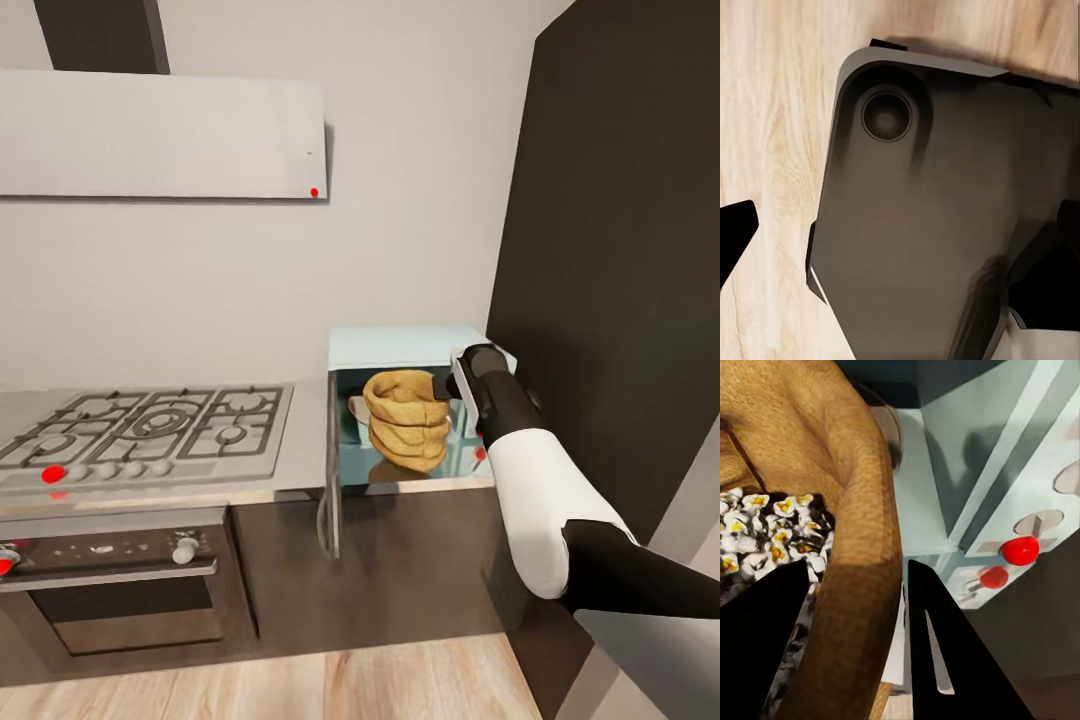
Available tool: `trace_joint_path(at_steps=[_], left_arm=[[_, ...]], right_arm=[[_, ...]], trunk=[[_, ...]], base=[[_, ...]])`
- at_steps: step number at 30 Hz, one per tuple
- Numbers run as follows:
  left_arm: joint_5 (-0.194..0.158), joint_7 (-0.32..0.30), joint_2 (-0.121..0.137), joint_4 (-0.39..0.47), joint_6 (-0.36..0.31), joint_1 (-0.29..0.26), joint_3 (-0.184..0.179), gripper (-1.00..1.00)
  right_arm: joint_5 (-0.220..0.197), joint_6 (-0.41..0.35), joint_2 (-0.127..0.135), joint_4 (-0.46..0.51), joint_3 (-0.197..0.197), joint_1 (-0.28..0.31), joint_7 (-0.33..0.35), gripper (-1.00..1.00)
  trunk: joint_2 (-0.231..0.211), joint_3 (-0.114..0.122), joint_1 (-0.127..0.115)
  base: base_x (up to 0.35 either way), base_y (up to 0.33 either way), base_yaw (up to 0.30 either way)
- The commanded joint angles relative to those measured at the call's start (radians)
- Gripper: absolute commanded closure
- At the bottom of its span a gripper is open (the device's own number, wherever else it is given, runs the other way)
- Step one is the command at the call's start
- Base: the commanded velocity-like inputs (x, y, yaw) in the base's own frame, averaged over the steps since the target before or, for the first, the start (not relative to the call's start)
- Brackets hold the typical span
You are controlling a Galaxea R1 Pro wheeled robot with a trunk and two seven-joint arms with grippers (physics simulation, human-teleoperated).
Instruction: In the kitchen, take the popcorn bag from the countertop, put it into the microwave, and heat it until the popcorn is cooked so the cooked popcorn ends up inside the bag.
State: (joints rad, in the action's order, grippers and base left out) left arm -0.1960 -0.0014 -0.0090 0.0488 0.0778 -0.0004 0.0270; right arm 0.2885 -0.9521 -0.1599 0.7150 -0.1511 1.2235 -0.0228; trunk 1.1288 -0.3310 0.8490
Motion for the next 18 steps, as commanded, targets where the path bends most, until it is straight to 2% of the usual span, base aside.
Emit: trace_joint_path(at_steps=[1,8,18], left_arm=[[-0.005,0.0,0.0,0.0,0.002,0.0,0.002,-1.0],[-0.005,0.0,0.0,0.001,0.003,0.0,0.002,-1.0],[-0.006,0.0,0.0,0.002,0.002,0.0,0.002,-1.0]], right_arm=[[0.0,0.002,-0.001,0.0,-0.004,-0.008,-0.003,1.0],[-0.002,0.015,0.003,-0.003,-0.004,-0.03,-0.003,1.0],[-0.002,0.038,0.003,-0.003,-0.004,-0.03,-0.003,1.0]], trunk=[[0.001,-0.001,0.0],[0.001,-0.001,0.0],[0.001,-0.001,0.0]], base=[[0.209,0.0,0.0],[0.181,0.0,0.0],[0.019,0.0,0.0]])
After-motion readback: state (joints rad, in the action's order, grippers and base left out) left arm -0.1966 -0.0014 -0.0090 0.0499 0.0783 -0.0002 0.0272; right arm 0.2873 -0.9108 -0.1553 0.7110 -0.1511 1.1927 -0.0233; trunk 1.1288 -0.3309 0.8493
